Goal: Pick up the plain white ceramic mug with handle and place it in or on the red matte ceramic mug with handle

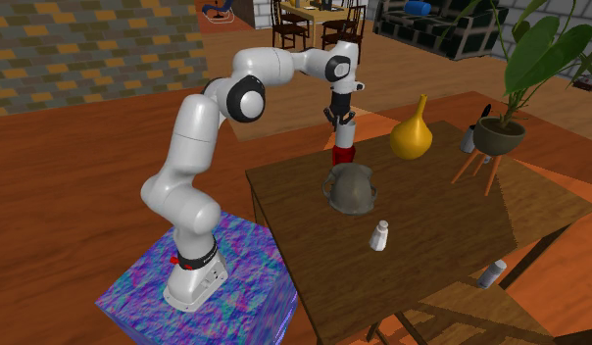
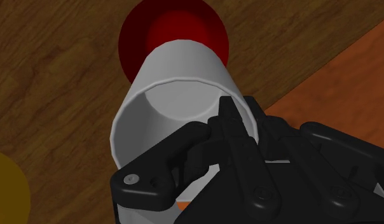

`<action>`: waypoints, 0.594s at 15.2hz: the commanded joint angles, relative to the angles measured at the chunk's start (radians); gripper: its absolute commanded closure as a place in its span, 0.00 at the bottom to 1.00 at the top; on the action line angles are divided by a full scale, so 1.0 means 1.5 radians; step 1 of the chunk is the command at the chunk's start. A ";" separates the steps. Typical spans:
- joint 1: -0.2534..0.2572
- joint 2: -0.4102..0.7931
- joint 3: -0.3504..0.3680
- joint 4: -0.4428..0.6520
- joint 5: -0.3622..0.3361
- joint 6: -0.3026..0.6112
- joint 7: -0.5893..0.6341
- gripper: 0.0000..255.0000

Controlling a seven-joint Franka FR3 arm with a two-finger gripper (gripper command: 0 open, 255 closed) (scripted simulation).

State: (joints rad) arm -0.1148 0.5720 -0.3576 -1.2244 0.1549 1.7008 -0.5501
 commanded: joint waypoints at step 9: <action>0.000 0.001 0.000 0.000 0.000 0.000 0.000 0.00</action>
State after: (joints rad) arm -0.1149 0.5730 -0.3576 -1.2244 0.1550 1.7009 -0.5498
